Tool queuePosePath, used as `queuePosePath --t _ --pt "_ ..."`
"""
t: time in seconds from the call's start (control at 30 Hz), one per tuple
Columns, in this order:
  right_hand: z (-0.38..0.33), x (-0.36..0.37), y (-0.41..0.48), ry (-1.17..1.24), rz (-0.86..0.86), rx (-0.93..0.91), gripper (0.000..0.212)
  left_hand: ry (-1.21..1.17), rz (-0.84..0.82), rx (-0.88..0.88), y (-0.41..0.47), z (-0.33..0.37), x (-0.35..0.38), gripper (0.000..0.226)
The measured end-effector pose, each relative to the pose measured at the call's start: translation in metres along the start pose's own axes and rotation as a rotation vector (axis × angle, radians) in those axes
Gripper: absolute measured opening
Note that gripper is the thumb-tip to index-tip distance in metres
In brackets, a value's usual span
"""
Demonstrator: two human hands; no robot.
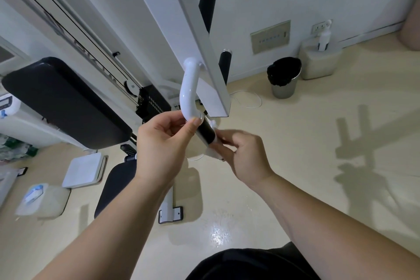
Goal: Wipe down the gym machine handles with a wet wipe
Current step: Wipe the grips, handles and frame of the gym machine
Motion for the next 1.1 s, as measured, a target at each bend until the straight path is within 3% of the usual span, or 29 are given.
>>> queuePosePath --t 0.07,0.13,0.33,0.4,0.57,0.7,0.8,0.87,1.0,1.1 --pt "-0.038 0.003 0.019 -0.099 0.012 -0.248 0.013 0.005 -0.016 0.002 0.000 0.001 0.001 0.007" --pt "-0.052 0.001 0.029 -0.121 0.037 -0.339 0.012 0.009 -0.020 0.007 0.000 0.002 0.003 0.008" --pt "0.020 -0.006 -0.010 0.110 -0.061 0.106 0.013 0.025 0.031 -0.001 -0.002 -0.002 0.003 0.007" --pt "0.027 -0.004 -0.018 0.138 -0.064 0.171 0.021 -0.001 0.029 0.004 -0.002 -0.002 0.002 0.009" --pt "-0.024 0.007 0.013 -0.024 -0.047 -0.176 0.025 -0.036 0.016 0.002 -0.004 -0.006 0.003 0.011" --pt "-0.012 0.005 0.013 0.167 -0.100 -0.061 0.033 -0.039 0.005 -0.009 -0.006 -0.007 0.008 0.013" --pt "0.013 0.002 0.003 0.155 -0.217 0.043 0.018 -0.062 0.036 -0.032 -0.007 -0.009 0.006 0.014" --pt "0.013 0.003 0.006 0.164 -0.247 0.060 0.020 -0.074 0.056 -0.054 -0.009 -0.010 0.005 0.015" --pt "-0.017 0.008 0.027 0.216 -0.213 -0.120 0.044 -0.019 0.070 -0.067 -0.016 -0.007 0.009 0.018" --pt "-0.019 0.003 0.035 0.221 -0.251 -0.193 0.046 0.022 0.097 -0.082 -0.023 -0.004 0.016 0.021"
Point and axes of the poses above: each hand's wrist, its own y-axis towards the middle knuckle, its own x-axis out of the palm, z = x × y, the point moved 7 cm from there along y, towards the middle knuckle, and after that the axes turned 10 degrees about -x, right-handed, at the moved point
